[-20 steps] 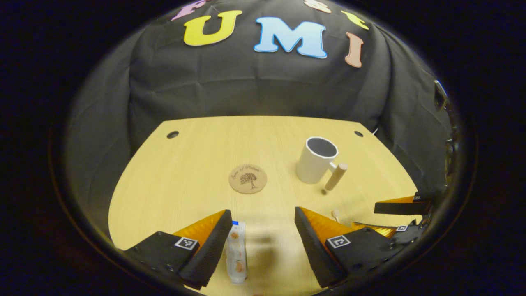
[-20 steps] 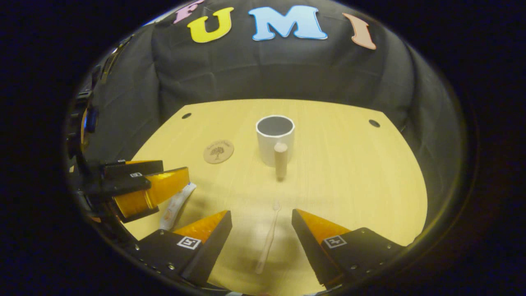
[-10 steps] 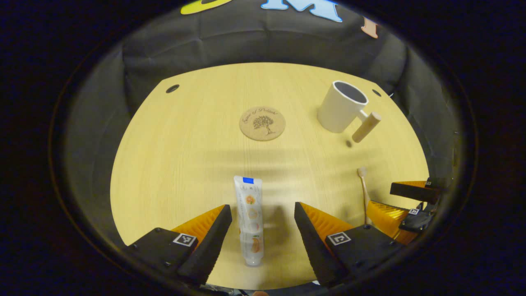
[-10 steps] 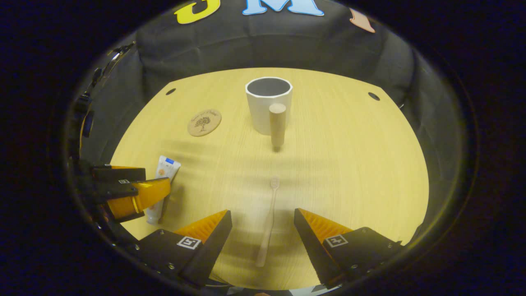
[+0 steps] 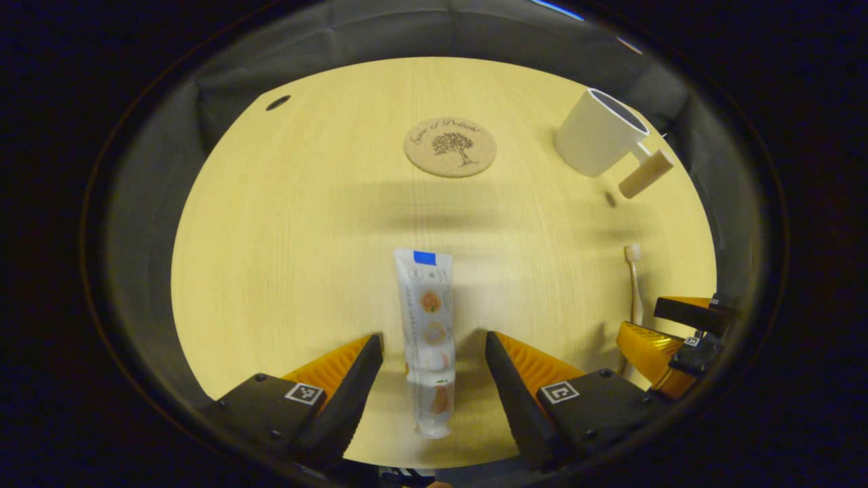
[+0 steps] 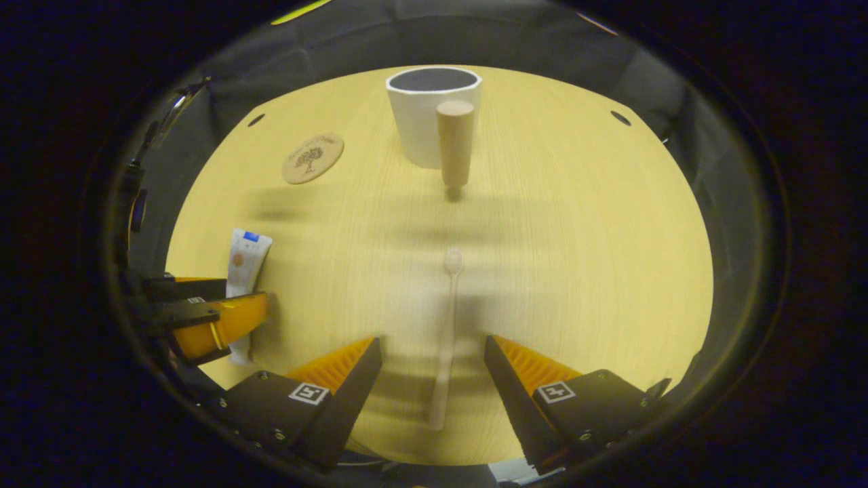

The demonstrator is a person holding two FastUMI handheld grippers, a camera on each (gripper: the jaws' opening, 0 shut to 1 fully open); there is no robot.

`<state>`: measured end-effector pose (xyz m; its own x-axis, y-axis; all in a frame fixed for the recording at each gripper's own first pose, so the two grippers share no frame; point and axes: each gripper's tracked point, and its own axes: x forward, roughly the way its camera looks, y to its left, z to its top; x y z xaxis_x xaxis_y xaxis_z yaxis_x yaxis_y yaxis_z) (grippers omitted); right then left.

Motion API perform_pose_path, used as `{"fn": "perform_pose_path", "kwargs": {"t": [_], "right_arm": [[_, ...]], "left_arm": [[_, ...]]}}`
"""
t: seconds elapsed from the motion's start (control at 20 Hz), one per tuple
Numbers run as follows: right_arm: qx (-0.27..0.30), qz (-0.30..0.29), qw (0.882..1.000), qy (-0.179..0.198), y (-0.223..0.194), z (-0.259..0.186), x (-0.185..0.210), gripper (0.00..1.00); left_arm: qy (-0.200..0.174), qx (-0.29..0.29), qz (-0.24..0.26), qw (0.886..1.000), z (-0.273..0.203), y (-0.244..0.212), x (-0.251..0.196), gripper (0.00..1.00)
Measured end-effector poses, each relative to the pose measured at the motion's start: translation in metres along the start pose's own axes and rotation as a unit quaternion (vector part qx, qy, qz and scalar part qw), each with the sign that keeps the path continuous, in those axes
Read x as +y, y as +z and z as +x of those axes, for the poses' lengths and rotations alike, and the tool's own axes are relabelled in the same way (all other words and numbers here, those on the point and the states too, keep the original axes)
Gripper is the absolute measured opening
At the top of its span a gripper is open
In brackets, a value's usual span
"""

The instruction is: Put the toothbrush and toothpaste on the desktop into the cup, then pick up the cup and place it on the coaster on the desktop.

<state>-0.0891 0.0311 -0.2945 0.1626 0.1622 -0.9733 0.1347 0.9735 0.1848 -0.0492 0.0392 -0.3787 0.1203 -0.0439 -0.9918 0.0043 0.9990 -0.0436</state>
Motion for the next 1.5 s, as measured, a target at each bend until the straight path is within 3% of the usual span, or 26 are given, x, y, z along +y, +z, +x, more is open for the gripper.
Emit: {"fn": "perform_pose_path", "kwargs": {"t": [0.35, 0.4, 0.45, 0.5, 0.55, 0.65, 0.7, 0.85, 0.9, 1.25, 1.3, 1.5], "right_arm": [[0.030, 0.007, 0.999, -0.015, -0.009, 0.013, -0.001, 0.84], [0.037, 0.005, 0.999, -0.018, -0.011, 0.013, -0.002, 0.74], [0.038, -0.001, 0.999, -0.027, -0.011, 0.012, -0.005, 0.72], [0.036, 0.001, 0.999, -0.030, -0.009, 0.014, -0.006, 0.67], [0.044, 0.000, 0.999, -0.030, -0.011, 0.013, -0.005, 0.55], [0.043, 0.007, 0.999, -0.032, -0.008, 0.013, -0.008, 0.54], [0.049, 0.011, 0.998, -0.030, -0.012, 0.012, -0.007, 0.29], [0.042, 0.007, 0.999, -0.026, -0.010, 0.007, -0.008, 0.29], [0.045, 0.010, 0.999, -0.024, -0.014, -0.001, -0.007, 0.10], [0.025, 0.044, 0.998, 0.022, -0.010, 0.012, -0.007, 0.06], [0.021, 0.048, 0.998, 0.028, -0.008, 0.011, -0.008, 0.04], [0.002, 0.045, 0.998, 0.046, -0.009, 0.010, -0.004, 0.04]], "left_arm": [[0.009, 0.008, 0.019, 1.000, 0.004, -0.002, -0.004, 0.97], [0.008, 0.009, 0.020, 1.000, 0.004, -0.002, -0.005, 0.95], [0.008, 0.009, 0.020, 1.000, 0.003, -0.002, -0.005, 0.95], [0.008, 0.009, 0.019, 1.000, 0.003, -0.001, -0.004, 0.86], [0.009, 0.009, 0.018, 1.000, 0.004, -0.002, -0.005, 0.82], [0.010, 0.010, 0.013, 1.000, 0.004, -0.002, -0.006, 0.68], [0.010, 0.012, 0.013, 1.000, 0.003, -0.002, -0.006, 0.55], [0.008, 0.012, 0.018, 1.000, 0.003, -0.001, -0.005, 0.51], [0.008, 0.012, 0.019, 1.000, 0.001, -0.002, -0.006, 0.47], [0.006, -0.004, 0.023, 1.000, 0.003, 0.003, -0.001, 0.41], [0.003, -0.005, 0.021, 1.000, 0.003, 0.001, -0.001, 0.30], [-0.010, -0.030, 0.019, 0.999, 0.000, 0.004, -0.002, 0.24]]}}
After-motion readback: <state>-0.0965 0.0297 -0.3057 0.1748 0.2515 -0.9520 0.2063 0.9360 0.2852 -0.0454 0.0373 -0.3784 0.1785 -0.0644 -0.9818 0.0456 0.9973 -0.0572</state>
